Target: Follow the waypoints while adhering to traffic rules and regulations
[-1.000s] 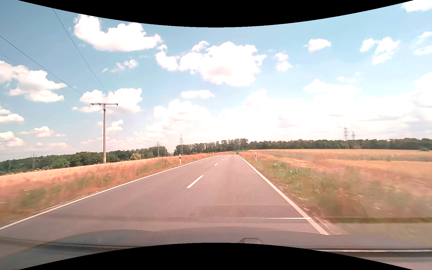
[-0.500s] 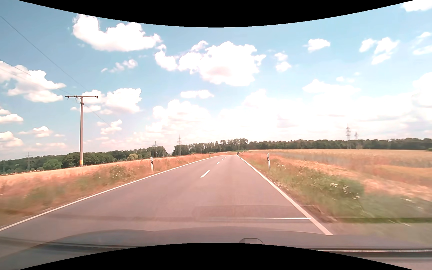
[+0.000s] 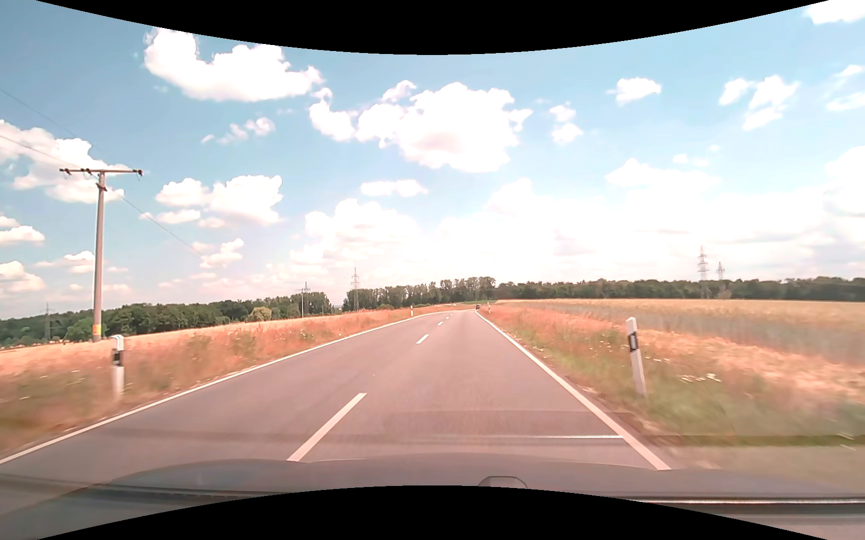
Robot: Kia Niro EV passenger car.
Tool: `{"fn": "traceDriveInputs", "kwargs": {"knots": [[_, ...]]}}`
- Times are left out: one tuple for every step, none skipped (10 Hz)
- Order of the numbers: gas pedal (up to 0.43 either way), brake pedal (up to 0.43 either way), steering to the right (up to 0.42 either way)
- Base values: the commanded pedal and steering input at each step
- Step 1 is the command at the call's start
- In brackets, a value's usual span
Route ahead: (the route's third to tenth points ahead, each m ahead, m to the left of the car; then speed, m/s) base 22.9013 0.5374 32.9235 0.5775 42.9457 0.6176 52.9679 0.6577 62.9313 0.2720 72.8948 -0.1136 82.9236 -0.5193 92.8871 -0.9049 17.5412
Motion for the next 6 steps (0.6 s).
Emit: {"fn": "traceDriveInputs", "kwargs": {"knots": [[0.067,0.0,-0.004],[0.067,0.0,-0.004],[0.067,0.0,-0.004],[0.067,0.0,-0.004],[0.067,0.0,-0.004],[0.067,0.0,-0.004]]}}
